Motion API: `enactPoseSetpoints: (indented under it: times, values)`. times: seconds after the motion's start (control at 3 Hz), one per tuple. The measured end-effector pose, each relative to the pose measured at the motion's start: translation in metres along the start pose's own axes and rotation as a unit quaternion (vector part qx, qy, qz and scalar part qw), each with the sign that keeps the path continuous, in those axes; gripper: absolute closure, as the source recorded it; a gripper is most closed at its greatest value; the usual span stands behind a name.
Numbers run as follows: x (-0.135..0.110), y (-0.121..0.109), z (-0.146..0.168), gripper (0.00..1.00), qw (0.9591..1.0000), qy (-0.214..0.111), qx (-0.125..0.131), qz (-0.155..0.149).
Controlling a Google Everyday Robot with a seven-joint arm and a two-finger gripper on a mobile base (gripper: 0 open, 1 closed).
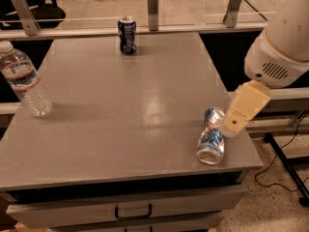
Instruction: Place redbull can upright
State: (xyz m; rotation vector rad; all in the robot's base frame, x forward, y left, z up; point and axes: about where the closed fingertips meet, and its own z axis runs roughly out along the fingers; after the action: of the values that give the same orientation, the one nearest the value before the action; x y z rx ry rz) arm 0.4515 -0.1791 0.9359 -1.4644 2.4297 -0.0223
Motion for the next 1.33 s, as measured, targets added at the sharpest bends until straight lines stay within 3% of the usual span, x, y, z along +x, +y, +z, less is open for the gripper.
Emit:
enactPoseSetpoints:
  times: [0.33, 0.67, 1.0, 1.33]
  values:
    - [-0.008, 0.000, 0.027, 0.00, 0.9969, 0.017, -0.012, 0.075]
    - [-0.005, -0.004, 0.053, 0.00, 0.9860, 0.033, -0.023, 0.162]
    - [0.003, -0.011, 0.073, 0.00, 0.9664, 0.049, -0.017, 0.252]
    - [0.004, -0.010, 0.093, 0.00, 0.9418, 0.058, -0.020, 0.331]
